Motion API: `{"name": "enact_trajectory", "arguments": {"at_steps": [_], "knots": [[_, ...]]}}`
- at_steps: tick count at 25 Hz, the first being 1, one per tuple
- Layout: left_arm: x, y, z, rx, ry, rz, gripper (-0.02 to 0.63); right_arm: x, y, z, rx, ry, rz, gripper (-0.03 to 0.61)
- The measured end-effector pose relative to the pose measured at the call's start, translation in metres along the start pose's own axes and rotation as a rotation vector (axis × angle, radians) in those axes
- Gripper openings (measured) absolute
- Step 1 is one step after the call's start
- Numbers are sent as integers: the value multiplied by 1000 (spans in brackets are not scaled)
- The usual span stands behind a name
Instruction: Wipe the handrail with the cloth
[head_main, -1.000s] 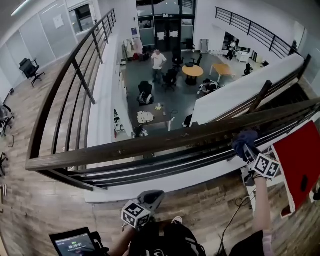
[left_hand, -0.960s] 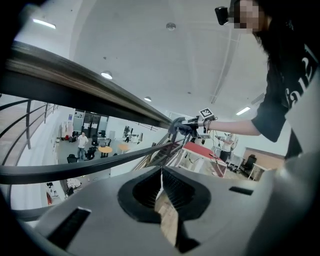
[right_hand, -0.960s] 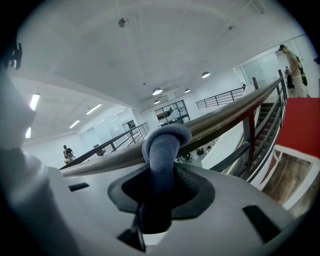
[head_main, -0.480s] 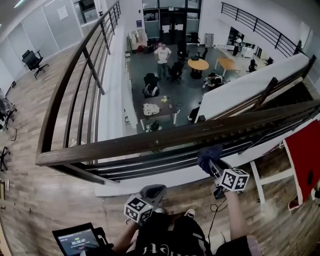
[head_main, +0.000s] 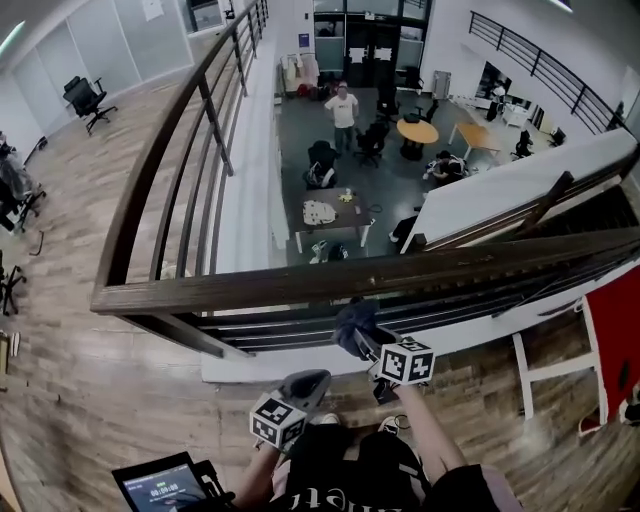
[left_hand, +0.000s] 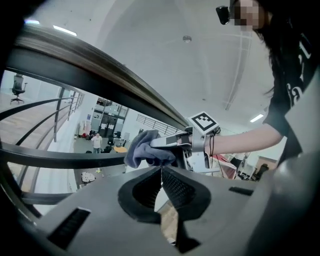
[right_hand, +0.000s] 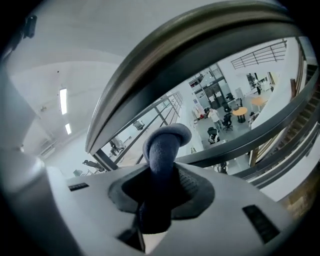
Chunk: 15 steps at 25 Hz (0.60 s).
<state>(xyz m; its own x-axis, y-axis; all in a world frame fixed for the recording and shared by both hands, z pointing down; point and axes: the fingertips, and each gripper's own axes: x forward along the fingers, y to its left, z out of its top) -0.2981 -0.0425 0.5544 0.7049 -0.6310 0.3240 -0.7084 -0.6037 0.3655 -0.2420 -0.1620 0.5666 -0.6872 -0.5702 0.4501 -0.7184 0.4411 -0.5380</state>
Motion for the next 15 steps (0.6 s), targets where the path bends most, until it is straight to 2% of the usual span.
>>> {"name": "enact_trajectory", "arguments": {"at_steps": [7,11,15], "knots": [[-37,32,-17,-54,-30,95,5,69,50,-26,-34,95,59,104],[-44,38,-18,-86,-13,110,5,91,45,-32,-55,147,37,104],[-40,39,-19,-81,-24,125,5,91,23,-30,-46,160,0,104]]}}
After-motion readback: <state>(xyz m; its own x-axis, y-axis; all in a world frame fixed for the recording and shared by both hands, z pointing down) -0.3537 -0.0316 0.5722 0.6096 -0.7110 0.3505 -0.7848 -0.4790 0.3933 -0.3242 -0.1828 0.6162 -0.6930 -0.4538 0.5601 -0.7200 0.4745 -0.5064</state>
